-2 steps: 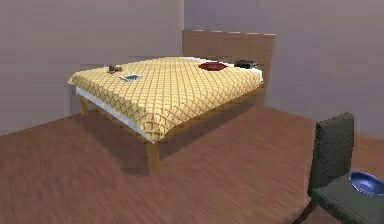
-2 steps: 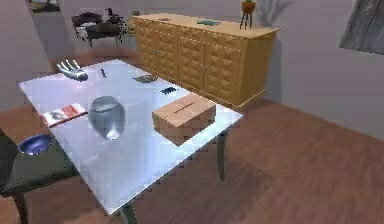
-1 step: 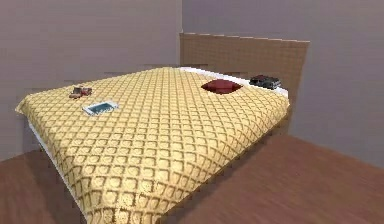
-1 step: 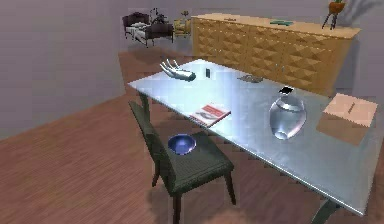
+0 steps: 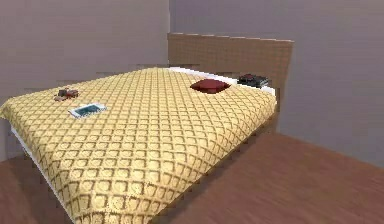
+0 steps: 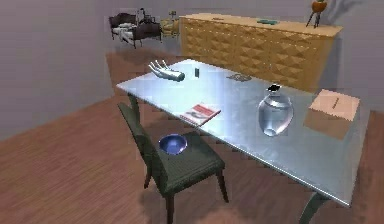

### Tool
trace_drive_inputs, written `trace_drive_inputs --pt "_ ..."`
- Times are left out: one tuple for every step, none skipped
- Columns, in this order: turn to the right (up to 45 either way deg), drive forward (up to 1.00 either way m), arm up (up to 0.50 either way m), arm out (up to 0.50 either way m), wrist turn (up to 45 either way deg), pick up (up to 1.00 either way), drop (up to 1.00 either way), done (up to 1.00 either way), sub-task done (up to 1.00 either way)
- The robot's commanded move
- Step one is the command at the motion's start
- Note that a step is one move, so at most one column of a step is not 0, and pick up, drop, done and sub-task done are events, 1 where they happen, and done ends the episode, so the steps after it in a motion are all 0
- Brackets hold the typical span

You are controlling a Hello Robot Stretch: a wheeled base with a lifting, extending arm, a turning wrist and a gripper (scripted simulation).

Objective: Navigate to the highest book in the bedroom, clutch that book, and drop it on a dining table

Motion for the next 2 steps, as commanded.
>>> trace_drive_inputs --pt "0.0 0.25 0.0 0.0 0.0 0.0 0.0 0.0 0.0" --pt "39.0 0.0 0.0 0.0 0.0 0.0 0.0 0.0 0.0"
